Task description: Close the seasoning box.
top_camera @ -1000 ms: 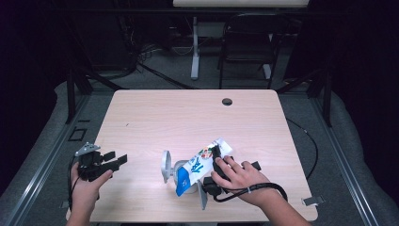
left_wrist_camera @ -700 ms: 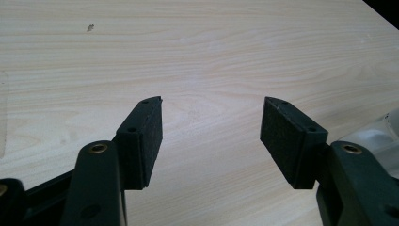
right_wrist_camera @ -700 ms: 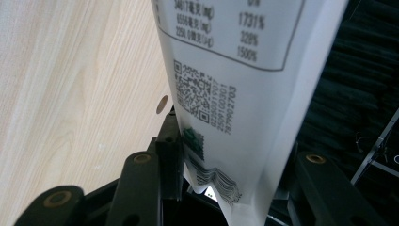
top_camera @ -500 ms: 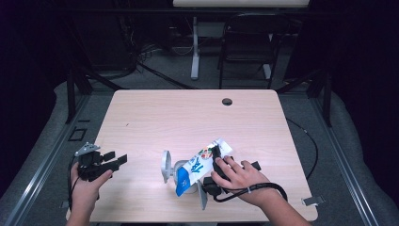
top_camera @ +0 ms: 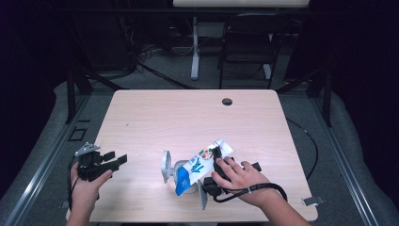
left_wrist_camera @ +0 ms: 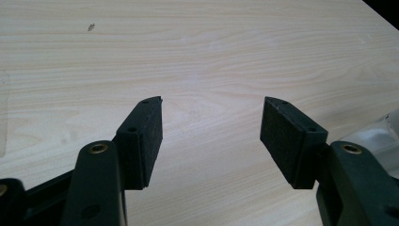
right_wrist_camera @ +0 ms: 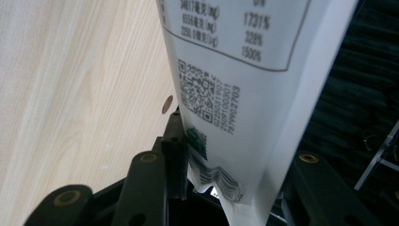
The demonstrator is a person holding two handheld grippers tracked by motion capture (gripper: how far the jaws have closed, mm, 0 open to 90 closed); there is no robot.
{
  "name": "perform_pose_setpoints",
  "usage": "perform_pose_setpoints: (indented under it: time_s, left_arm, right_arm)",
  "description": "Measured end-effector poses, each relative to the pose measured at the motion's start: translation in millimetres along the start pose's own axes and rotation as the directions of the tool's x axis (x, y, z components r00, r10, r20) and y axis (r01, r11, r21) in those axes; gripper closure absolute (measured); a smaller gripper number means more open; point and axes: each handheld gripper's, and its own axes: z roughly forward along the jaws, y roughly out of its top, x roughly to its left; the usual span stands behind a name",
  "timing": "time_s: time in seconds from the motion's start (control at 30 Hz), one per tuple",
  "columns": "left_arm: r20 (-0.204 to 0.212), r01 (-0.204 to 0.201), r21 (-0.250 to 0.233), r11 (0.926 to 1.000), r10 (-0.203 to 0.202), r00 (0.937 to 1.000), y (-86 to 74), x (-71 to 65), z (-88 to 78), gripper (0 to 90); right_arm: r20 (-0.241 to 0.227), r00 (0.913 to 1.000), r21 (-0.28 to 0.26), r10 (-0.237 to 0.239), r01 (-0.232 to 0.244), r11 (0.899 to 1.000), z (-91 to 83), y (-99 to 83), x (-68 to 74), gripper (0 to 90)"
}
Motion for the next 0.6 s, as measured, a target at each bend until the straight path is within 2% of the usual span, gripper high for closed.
perform_pose_setpoints:
  time_s: [0.2,0.27,0.33,0.37,0.4,0.53,0.6]
  left_arm:
    - [0.0,-0.002,0.011,0.9999,0.002,1.0,0.5,0.6,-1.1,39.7]
    - [-0.005,0.005,-0.003,1.0,-0.005,1.0,-0.1,0.8,-0.4,39.9]
    - [-0.003,0.006,-0.006,1.0,-0.006,1.0,-0.2,1.0,-0.2,39.9]
    - [-0.005,0.004,-0.003,1.0,-0.004,1.0,-0.1,1.2,0.2,40.0]
    - [-0.005,0.004,-0.003,1.0,-0.004,1.0,-0.1,1.2,0.2,40.0]
    - [-0.006,0.004,0.0,1.0,-0.004,1.0,0.4,0.3,1.2,40.0]
    - [-0.005,0.004,0.003,1.0,-0.004,1.0,0.8,-0.4,2.1,40.0]
  right_arm:
    - [-0.027,0.999,0.0,0.037,-0.037,0.999,-0.7,-0.7,1.3,64.8]
    - [-0.029,0.9981,-0.008,0.054,-0.054,0.998,-1.5,-1.6,1.9,65.8]
    - [-0.03,0.9985,0.01,0.045,-0.045,0.999,-3.7,-1.2,0.4,66.2]
    - [-0.05,0.9952,-0.011,0.084,-0.085,0.996,-2.5,-2.7,2.5,66.7]
    - [-0.05,0.9952,-0.011,0.084,-0.085,0.996,-2.5,-2.7,2.5,66.7]
    - [-0.06,0.989,-0.029,0.135,-0.137,0.99,-1.7,-5.3,5.9,67.1]
    - [-0.059,0.9897,-0.016,0.13,-0.131,0.991,-2.8,-5.1,5.4,67.2]
